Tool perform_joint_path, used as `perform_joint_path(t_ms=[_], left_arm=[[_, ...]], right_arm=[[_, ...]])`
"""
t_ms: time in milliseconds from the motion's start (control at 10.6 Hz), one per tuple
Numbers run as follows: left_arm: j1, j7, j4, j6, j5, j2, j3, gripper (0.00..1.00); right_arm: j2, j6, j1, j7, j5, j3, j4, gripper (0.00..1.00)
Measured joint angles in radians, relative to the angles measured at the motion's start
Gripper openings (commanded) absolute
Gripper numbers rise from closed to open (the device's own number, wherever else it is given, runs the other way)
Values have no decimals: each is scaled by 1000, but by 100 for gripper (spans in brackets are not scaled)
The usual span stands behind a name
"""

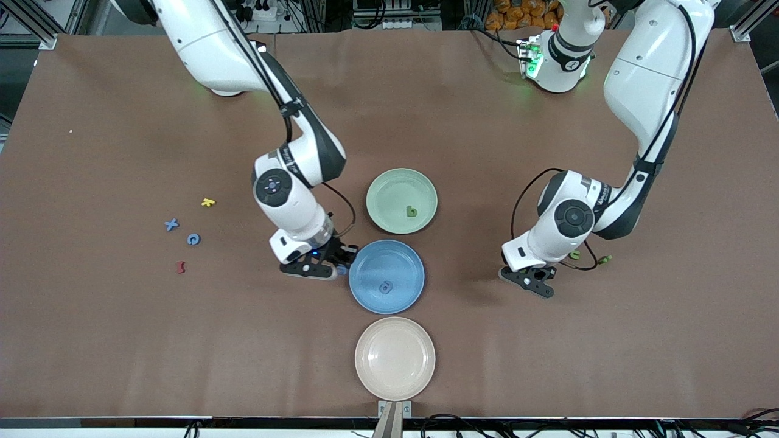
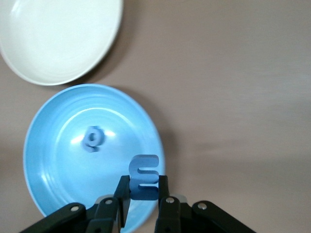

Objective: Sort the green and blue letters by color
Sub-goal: 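Release the blue 'e' on the blue plate while the left drops 'n' on green plate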

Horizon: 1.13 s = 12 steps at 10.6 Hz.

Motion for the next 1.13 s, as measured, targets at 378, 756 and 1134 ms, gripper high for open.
perform_joint_path(t_ms=[378, 756, 1134], left_arm=[[-1, -227, 0, -126, 0, -51, -100, 0], [-2, -476, -3, -181, 0, -64, -196, 0], [-38, -724, -9, -185, 0, -59, -265, 0]], right_arm=[[97, 118, 71, -1, 0, 20, 59, 100], [105, 97, 72, 23, 0, 42, 77, 100], [80, -33, 48, -2, -22, 26, 65, 100]])
